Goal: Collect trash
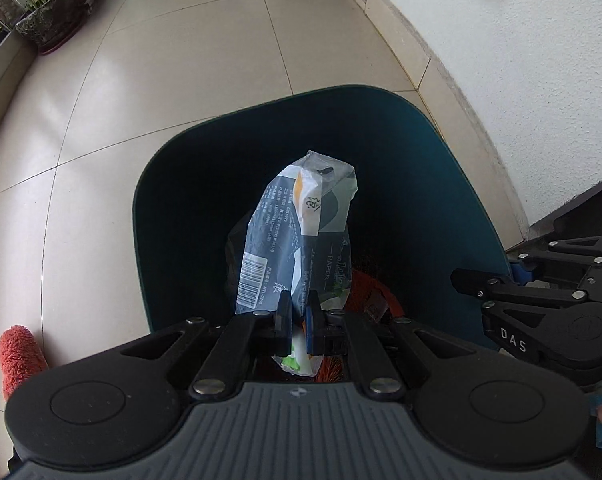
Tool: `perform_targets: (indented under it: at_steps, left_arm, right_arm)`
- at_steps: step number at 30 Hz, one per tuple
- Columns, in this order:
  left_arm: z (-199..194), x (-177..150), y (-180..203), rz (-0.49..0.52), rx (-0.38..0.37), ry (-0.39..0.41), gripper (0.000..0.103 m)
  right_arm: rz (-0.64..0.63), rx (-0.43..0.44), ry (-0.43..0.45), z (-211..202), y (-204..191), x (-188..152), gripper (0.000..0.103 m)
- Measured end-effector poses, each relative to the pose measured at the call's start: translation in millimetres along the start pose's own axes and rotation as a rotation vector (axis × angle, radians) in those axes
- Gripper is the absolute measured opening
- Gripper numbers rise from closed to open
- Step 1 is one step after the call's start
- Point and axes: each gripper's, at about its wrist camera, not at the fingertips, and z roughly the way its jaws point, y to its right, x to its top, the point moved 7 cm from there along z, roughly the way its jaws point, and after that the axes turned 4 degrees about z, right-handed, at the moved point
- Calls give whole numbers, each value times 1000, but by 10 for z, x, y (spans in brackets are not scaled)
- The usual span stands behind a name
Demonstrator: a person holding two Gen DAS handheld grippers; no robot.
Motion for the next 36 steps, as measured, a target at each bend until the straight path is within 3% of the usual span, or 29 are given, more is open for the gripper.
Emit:
perform_targets:
  at_steps: [7,13,16,18,19,20,29,33,36]
  left_arm:
    - [488,-56,-16,-26,-5,-86,6]
    - [560,-119,-1,-14,-39,-97,10]
    - [520,-132,-2,-19,-46,-90,25]
    - [444,-157,8,-16,-42,-69,42]
    - [383,-171,11,-15,-38,-51,61]
    - [322,-183,9,-17,-35,-32,71]
    - [-437,-420,-60,-50,3,88,71]
    - [-777,-577,-144,-63,13,137,71]
    - [-1002,-535,-199,-61,8,178,71]
  right_arm:
    - [-1,9,-2,-18,4,-18,14]
    - [-6,25,-8,-39,-5,-13,18]
    - [2,31,-2,-82,8,-14,20]
    - [13,37,4,-123,26,-1,22]
    - [16,41,7,-151,27,-2,24]
    - [16,46,14,-200,26,-6,26]
    - [-54,62,114,-775,-153,-117,42]
    - [-78,77,176,-1089,-244,-190,63]
    - [-67,100,217,-1340,-292,-238,70]
